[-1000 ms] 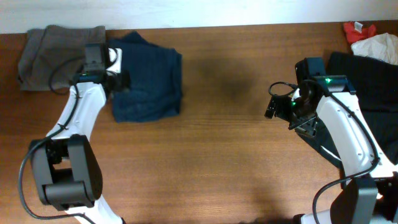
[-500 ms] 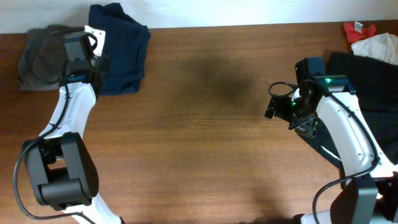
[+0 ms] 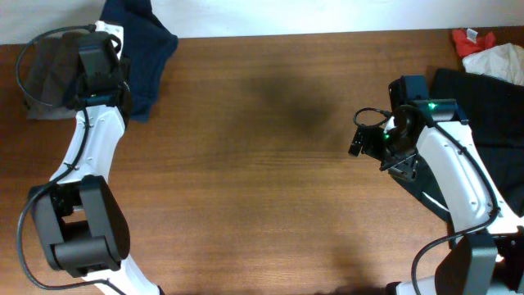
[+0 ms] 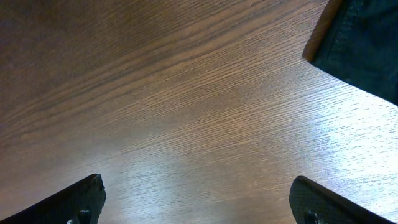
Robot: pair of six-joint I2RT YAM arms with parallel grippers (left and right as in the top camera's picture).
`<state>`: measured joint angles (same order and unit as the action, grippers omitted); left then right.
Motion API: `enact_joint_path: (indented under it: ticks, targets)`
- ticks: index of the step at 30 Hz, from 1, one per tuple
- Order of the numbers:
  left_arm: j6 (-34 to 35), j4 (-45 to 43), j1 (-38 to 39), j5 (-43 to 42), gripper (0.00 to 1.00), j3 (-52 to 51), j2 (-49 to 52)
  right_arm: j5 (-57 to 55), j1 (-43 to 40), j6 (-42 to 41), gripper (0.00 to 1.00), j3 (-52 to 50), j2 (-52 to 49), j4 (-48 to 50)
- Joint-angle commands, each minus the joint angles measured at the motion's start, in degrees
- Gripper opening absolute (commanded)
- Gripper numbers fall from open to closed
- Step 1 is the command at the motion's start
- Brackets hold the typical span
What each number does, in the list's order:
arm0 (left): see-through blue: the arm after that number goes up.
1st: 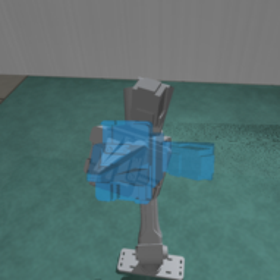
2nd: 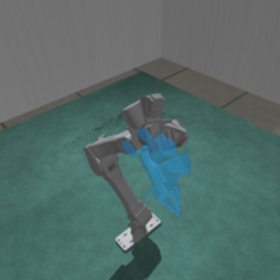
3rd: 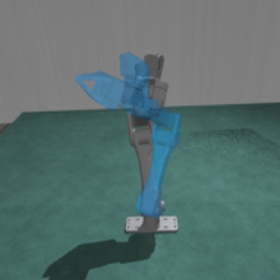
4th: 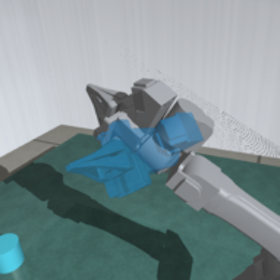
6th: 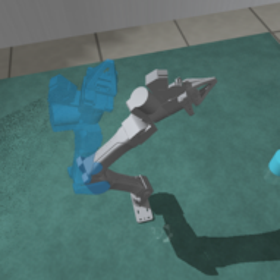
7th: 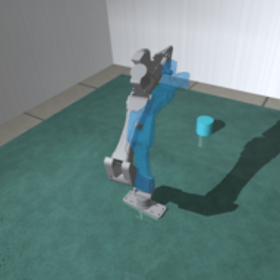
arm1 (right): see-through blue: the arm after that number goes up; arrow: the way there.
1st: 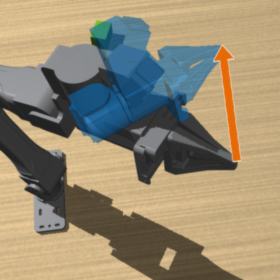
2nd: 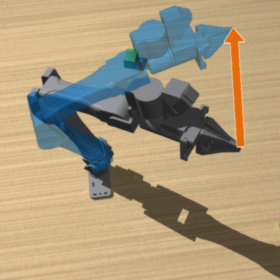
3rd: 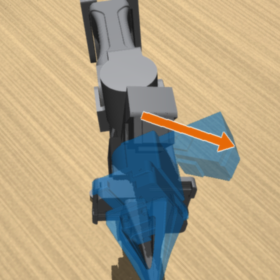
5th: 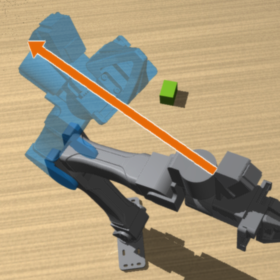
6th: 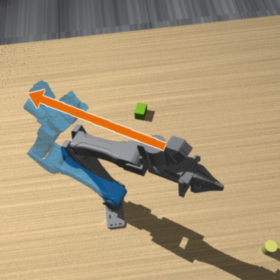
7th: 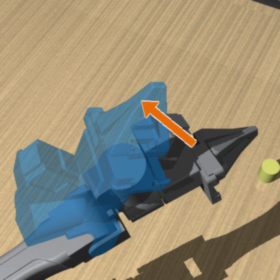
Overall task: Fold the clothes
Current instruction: 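Carry the navy trousers with the left gripper onto the grey trousers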
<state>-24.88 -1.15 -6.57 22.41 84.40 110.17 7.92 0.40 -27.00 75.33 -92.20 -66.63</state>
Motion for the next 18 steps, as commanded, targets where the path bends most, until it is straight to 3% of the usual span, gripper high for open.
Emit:
enact_joint_path:
  ticks: [1,12,18]
  targets:
    - [0.11,-1.55,-0.68,2.71,0.00,2.23,-0.13,-0.72,-0.04,-0.04,0.98,0.74,0.17,-0.02]
    - [4.02,-6.03,-6.78,-1.57,0.00,2.23,2.80,-0.72,-0.04,-0.04,0.99,0.74,0.17,-0.02]
    - [4.04,-9.77,-10.95,-13.18,0.08,2.23,5.42,-0.72,-0.04,-0.04,0.98,0.74,0.17,-0.02]
